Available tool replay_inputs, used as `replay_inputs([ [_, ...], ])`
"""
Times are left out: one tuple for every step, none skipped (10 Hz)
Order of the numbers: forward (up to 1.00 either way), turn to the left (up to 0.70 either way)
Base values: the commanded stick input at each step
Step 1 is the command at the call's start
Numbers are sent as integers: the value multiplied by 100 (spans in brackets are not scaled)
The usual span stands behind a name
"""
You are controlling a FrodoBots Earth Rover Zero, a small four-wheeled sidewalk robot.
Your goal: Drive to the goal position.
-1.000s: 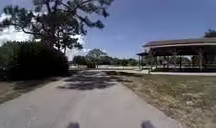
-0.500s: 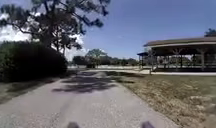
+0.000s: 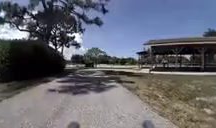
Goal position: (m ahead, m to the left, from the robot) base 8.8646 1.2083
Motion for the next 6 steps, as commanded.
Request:
replay_inputs([
  [50,0],
  [50,0],
  [50,0],
  [50,0],
  [50,0],
  [50,0],
])
